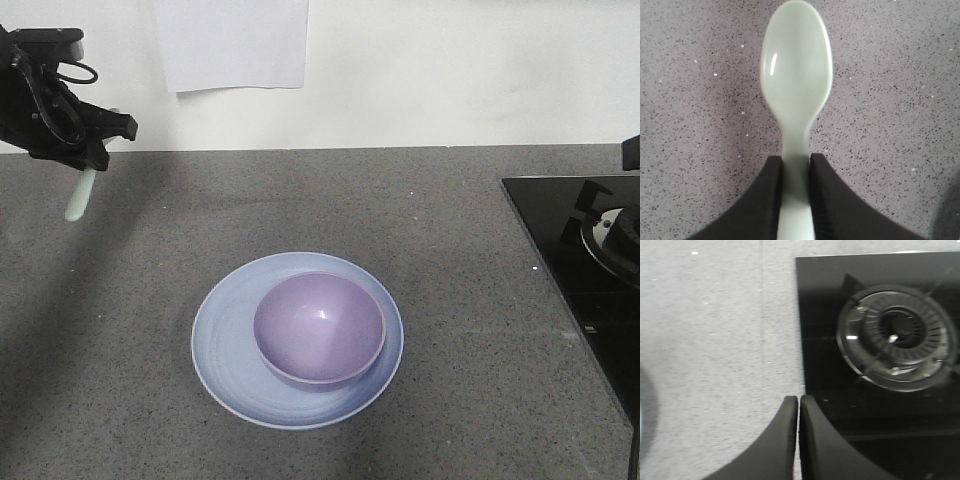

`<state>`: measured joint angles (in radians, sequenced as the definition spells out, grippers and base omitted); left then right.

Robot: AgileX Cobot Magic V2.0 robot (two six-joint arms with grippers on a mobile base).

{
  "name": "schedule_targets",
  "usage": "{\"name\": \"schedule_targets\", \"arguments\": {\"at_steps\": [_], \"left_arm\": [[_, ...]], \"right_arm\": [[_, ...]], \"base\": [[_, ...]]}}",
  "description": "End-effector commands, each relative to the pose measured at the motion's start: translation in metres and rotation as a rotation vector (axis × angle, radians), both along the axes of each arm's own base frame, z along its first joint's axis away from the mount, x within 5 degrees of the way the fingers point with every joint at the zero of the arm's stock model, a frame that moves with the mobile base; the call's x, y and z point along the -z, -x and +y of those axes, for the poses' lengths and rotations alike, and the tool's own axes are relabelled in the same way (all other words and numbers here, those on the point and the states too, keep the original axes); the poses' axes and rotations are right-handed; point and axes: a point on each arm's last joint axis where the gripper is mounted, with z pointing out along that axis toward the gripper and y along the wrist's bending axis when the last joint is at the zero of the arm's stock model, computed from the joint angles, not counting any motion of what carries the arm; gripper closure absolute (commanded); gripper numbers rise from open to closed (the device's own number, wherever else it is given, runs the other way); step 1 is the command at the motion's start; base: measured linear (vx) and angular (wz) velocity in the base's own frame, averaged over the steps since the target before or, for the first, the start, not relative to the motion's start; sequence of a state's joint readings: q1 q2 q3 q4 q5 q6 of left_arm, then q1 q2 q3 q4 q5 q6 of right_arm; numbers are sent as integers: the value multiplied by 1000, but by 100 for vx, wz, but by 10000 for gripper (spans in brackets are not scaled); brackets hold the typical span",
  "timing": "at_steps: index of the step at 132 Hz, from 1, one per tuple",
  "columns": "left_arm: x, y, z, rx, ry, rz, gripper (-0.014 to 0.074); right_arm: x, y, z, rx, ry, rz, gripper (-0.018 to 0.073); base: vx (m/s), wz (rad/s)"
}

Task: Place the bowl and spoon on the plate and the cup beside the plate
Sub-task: 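Open the right gripper and withdraw it from the bowl, then swing the left gripper with the white spoon over the bowl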

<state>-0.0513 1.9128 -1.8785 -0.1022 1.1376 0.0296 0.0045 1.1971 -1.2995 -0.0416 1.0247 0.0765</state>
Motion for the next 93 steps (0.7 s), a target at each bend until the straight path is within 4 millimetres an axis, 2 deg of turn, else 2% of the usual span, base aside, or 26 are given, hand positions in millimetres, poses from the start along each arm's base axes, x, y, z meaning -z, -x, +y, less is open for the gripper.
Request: {"name": "schedule_targets", "arguments": {"at_steps": [1,28,93], "left_arm": [[-34,9,-2,-1,22,-123,603],[-34,9,-2,-1,22,-123,603],[-34,9,-2,-1,22,-123,603]], "right_arm": [[-17,4,2,-22,-22,-91,561],[-16,5,11,-133,-50,-88,561],[-16,6,10,-133,-46,-77,561]], "base": [[0,0],[0,0],[0,0]]}}
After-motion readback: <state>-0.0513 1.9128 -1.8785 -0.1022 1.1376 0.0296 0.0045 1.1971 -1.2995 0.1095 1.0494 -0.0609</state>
